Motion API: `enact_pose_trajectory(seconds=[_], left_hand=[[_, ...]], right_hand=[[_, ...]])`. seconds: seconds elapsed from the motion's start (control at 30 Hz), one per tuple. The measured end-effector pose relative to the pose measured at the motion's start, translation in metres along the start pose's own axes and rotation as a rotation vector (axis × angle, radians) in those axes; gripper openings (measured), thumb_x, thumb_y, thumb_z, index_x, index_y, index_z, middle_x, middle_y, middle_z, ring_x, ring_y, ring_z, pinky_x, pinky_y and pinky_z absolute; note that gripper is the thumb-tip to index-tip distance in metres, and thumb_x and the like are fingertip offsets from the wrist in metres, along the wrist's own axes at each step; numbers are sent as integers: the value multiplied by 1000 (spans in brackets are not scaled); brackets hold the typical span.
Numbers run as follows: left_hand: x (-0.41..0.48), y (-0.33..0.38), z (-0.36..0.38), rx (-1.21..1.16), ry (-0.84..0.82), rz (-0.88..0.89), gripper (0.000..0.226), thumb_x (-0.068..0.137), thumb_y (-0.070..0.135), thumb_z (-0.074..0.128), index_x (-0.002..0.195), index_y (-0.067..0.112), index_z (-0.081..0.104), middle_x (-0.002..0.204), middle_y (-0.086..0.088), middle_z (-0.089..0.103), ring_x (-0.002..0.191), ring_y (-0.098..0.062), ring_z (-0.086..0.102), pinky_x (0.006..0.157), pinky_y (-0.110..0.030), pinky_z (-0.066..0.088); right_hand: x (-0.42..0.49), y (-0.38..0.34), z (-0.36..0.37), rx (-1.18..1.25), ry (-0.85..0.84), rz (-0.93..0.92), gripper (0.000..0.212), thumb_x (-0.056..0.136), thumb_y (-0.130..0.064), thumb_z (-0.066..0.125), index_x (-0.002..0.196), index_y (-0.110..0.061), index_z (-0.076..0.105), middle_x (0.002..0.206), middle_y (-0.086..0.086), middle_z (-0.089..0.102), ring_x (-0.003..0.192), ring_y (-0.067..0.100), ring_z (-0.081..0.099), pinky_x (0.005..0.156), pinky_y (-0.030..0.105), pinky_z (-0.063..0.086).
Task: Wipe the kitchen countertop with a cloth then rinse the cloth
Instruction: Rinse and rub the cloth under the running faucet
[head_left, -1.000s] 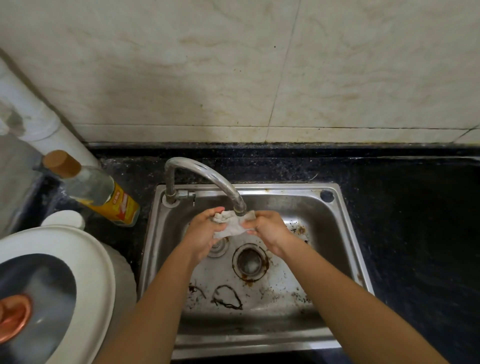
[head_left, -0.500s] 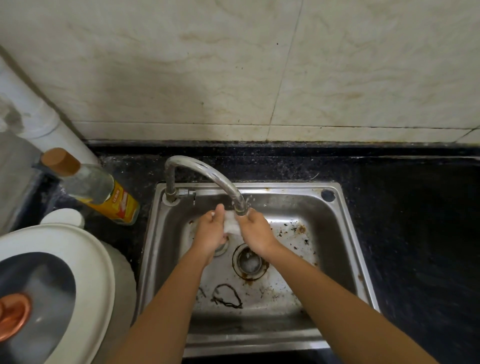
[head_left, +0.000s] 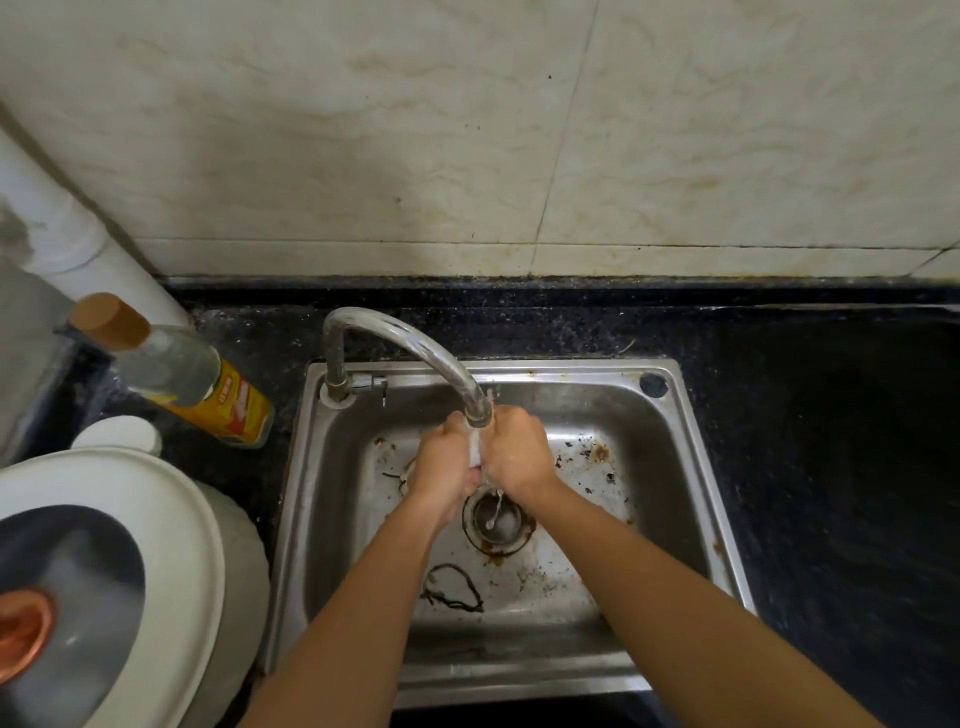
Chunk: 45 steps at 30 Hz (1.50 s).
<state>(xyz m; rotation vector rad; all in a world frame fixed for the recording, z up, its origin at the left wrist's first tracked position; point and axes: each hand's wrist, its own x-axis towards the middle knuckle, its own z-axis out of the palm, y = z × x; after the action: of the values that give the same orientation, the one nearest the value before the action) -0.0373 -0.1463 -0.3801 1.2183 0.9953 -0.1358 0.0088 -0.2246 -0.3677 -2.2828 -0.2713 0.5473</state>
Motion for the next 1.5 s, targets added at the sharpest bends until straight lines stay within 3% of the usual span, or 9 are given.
enact_pose_trajectory(seconds=[0.3,0.4,0.53,0.77,0.97,1.13,1.23,1.4,1.5], left_hand=[[2,5,-2,-6,2,47,35,101,35,36,81,18,59,47,3,44,34,-8,35,35,-19,24],[2,5,0,14,-20,70,37,101,31,36,77,13,58,50,1,47,36,-9,36,37,-17,25],[2,6,-1,115,-82,103,29,102,24,34,103,7,58,60,-3,52,39,-7,40,32,-16,28],[4,-4,-27,-11,-105,128,23,93,13,57,116,10,57,95,-2,65,76,-10,59,64,-21,47],[6,0,-37,-87,-82,111,14,93,24,58,96,14,67,99,-5,70,92,-13,66,75,-22,51],[7,2,-31,-131,-48,136,25,89,31,63,107,12,65,102,-5,70,92,-15,67,72,-24,52],[6,2,-29,-164,27,144,25,84,26,69,103,10,65,101,-11,71,93,-23,67,81,-37,55],[3,3,-33,75,-14,181,15,83,29,70,90,16,69,90,-8,72,84,-20,65,85,-40,53],[-2,7,-33,154,-49,256,11,82,30,71,87,20,73,87,-6,73,88,-23,66,85,-41,53]], right_hand=[[-16,-4,-3,-102,-150,-85,39,97,-10,46,58,-16,47,55,-3,51,51,11,51,49,17,38],[-6,-3,-6,-180,-108,-60,30,99,-18,42,75,-10,58,68,5,59,58,17,54,53,23,39],[7,1,-8,-239,-117,55,37,103,-21,32,95,-2,63,92,18,68,77,27,60,64,26,39],[13,13,-13,331,-210,276,27,102,-33,42,81,-16,43,82,5,54,67,14,54,54,24,47],[11,18,-24,641,-219,347,14,92,-2,53,102,-12,54,108,8,58,97,23,58,83,47,57],[5,20,-24,532,-489,337,30,84,-14,63,113,-11,66,118,12,64,108,28,62,78,36,59],[3,21,-25,396,-433,261,26,80,-13,67,105,-11,73,107,7,71,102,23,64,90,38,53],[6,17,-32,501,-412,216,51,73,-11,65,122,-23,63,116,0,64,107,17,57,76,27,44],[7,12,-33,437,-446,119,45,74,-11,74,117,-17,66,93,-8,66,84,2,59,65,15,41]])
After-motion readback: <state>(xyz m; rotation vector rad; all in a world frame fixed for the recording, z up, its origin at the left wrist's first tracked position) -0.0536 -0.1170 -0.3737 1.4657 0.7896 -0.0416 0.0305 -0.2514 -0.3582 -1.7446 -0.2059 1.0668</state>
